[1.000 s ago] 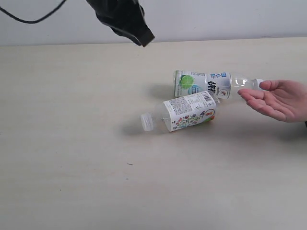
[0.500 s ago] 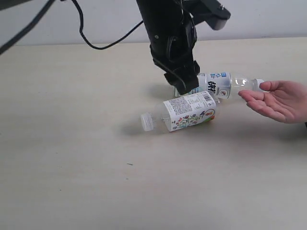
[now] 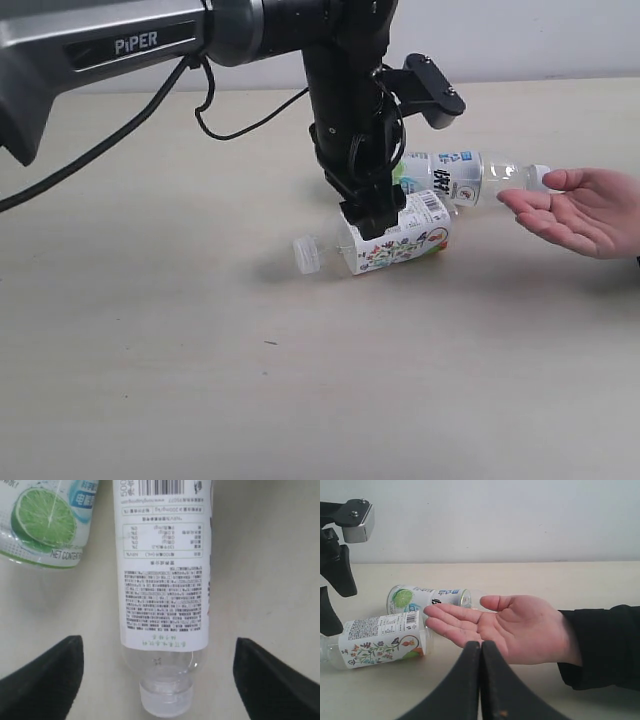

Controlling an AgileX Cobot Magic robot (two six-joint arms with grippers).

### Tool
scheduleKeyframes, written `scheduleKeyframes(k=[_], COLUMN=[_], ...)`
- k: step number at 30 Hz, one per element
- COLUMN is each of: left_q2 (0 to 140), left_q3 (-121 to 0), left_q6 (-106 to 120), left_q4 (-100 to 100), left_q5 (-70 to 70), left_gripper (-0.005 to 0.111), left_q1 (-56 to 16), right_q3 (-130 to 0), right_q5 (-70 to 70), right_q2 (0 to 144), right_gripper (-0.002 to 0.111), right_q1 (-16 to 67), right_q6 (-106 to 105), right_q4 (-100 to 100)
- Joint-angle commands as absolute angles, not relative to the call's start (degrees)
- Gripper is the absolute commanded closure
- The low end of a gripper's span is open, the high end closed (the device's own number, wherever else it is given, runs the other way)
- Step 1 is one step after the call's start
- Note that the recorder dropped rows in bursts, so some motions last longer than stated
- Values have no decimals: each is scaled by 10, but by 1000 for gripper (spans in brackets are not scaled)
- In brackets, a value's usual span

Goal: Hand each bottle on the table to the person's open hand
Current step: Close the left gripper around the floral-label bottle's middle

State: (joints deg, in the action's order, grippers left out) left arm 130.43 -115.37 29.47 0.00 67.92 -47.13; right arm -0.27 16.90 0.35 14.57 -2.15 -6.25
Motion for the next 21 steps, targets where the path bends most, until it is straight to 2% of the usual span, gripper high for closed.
scheduleKeyframes(k=[1, 21], left_q2=[1313, 1359], left_q3=[-1159, -1159], left_q6=[295, 263], left_q4=[0, 24], left_q5=[670, 643], left_gripper=[23, 23], left_q1=[-473, -473], right_q3=[0, 0], right_q5=[164, 164], right_q2=[0, 0], right_gripper=[108, 108], right_q1=[147, 147], right_q6=[-22, -22], right_q4=[-61, -61])
